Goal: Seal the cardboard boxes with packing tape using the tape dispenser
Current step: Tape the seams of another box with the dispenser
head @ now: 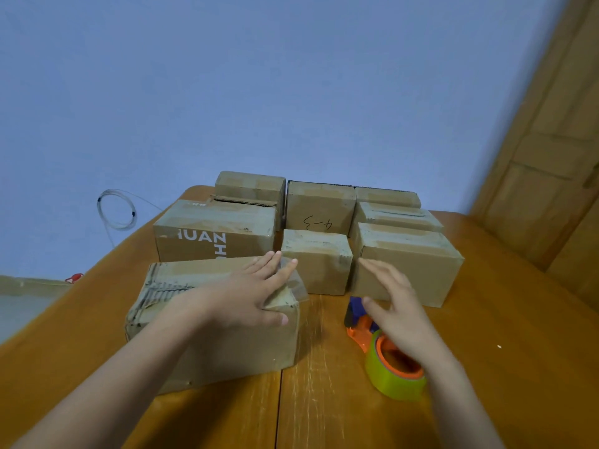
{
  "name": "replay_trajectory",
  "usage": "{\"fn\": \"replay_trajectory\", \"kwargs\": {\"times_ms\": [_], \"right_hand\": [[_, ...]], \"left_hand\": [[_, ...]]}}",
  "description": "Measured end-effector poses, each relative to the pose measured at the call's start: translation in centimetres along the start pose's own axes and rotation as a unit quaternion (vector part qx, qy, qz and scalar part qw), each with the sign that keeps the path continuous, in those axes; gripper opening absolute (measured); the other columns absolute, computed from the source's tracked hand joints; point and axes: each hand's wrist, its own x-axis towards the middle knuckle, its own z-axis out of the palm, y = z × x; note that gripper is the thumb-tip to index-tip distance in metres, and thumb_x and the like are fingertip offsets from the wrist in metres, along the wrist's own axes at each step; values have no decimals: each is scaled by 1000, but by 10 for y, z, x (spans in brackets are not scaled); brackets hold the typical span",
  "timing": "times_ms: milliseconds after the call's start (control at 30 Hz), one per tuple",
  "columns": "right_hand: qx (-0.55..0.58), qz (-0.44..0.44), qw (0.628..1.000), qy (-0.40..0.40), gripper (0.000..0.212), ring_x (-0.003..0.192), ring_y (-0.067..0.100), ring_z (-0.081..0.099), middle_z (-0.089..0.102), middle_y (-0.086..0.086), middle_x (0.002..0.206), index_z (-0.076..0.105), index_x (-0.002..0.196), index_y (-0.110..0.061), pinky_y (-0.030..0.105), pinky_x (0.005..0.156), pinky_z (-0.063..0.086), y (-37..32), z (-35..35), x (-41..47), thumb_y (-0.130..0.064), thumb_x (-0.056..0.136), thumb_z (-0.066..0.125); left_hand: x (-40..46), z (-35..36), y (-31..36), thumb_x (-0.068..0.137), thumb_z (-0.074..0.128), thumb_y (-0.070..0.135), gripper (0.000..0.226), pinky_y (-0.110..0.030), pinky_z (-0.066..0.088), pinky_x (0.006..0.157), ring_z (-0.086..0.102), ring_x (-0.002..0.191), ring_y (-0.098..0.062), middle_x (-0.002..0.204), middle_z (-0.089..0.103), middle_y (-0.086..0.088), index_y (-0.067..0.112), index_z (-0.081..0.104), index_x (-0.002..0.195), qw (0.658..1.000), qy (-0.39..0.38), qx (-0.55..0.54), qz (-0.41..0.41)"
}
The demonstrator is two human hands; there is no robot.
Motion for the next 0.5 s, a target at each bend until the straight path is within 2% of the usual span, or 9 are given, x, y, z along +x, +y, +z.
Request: {"fn": "replay_trajectory", "kwargs": {"times_ms": [133, 200, 300, 367, 433, 500], "right_hand": [[128, -66, 988, 59, 48, 126, -5, 39, 49, -19, 131, 52, 128, -37, 15, 105, 31, -23, 44, 12, -7, 91, 55], [176, -79, 977, 87, 45, 125, 0, 43, 53, -15, 129, 55, 126, -31, 20, 105, 36, -26, 63, 17, -10, 87, 50], [215, -127, 961, 119, 48, 127, 14, 47, 57, -4, 130, 57, 128, -18, 35, 106, 39, -24, 87, 23, -14, 82, 44], [225, -148, 955, 127, 46, 127, 20, 48, 58, 0, 131, 58, 128, -11, 42, 105, 40, -19, 101, 25, -17, 85, 42], [225, -153, 954, 128, 45, 129, 24, 47, 57, 2, 134, 58, 129, -7, 44, 106, 38, -13, 108, 24, -29, 95, 39], [218, -160, 954, 126, 52, 131, 27, 44, 55, 2, 137, 58, 129, -8, 41, 108, 34, -10, 109, 21, -42, 100, 31]], "left_hand": [[-9, -4, -3, 90, 55, 53, 98, -19, -5, 112, -24, 137, 1, 154, -26, 10, 35, -26, 143, 999, 16, -20, 23], [-14, -2, -2, 85, 58, 59, 107, -18, -6, 112, -26, 137, 1, 149, -32, 12, 33, -31, 140, 999, 36, -8, 12], [-16, 2, -3, 66, 42, 83, 116, -20, -18, 109, -38, 135, -7, 146, -40, 6, 33, -38, 134, 998, 55, 25, -28], [-14, 5, -6, 55, 28, 92, 115, -21, -20, 108, -38, 135, -5, 149, -36, 8, 35, -33, 136, 998, 46, 17, -44], [-12, 7, -10, 50, 18, 97, 115, -21, -20, 108, -35, 135, 0, 152, -32, 11, 37, -27, 139, 998, 46, 5, -39], [-10, 9, -13, 47, 14, 99, 117, -20, -20, 109, -34, 134, 2, 151, -31, 14, 39, -24, 140, 998, 55, -4, -33]]}}
